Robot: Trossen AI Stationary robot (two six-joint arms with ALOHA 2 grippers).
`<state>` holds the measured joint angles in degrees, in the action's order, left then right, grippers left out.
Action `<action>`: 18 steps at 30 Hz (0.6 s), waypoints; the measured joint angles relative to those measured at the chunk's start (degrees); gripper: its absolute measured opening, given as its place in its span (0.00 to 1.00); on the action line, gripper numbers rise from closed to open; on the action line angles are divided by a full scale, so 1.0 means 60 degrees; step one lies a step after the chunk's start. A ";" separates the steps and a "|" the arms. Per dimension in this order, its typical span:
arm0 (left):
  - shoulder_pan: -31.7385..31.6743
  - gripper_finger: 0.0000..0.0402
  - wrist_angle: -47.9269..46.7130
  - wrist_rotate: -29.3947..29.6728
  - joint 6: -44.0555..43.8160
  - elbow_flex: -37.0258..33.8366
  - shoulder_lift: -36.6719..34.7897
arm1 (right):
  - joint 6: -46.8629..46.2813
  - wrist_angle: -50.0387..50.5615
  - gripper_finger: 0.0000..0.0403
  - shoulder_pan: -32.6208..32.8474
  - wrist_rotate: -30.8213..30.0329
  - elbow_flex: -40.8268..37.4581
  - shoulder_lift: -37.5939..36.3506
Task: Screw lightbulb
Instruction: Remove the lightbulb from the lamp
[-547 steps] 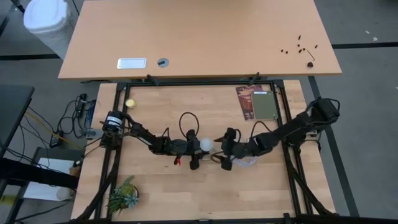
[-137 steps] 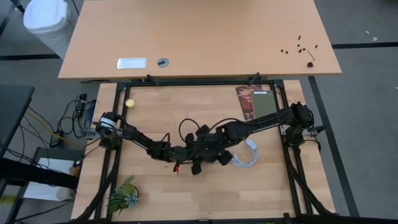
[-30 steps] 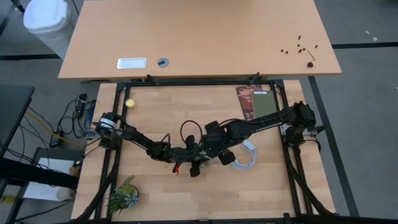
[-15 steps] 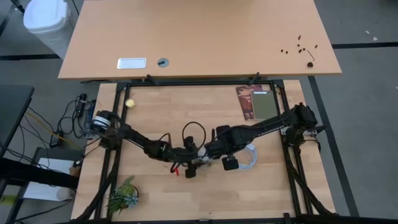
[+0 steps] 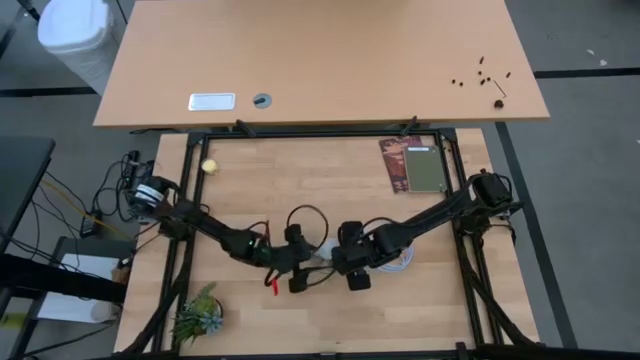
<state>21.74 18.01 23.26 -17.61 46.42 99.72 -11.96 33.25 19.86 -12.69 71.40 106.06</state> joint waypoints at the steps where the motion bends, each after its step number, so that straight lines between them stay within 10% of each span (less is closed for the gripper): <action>1: 0.0143 0.67 -0.0033 0.0297 -0.0069 -0.0001 0.0000 | -0.0041 -0.0447 0.86 0.0000 -0.0028 -0.0197 0.0000; 8: 0.0912 0.67 -0.0002 0.2727 -0.0224 -0.0136 0.0004 | -0.0241 -0.1783 0.86 -0.0029 -0.0479 -0.0797 0.0004; 18: 0.0891 0.67 0.1158 0.2892 -0.0413 -0.0144 0.1211 | -0.0161 -0.3089 0.86 0.0119 -0.0632 -0.0806 0.0004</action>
<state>27.09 24.96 40.62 -20.09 45.56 106.99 -12.93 14.71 20.57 -16.48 66.57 106.08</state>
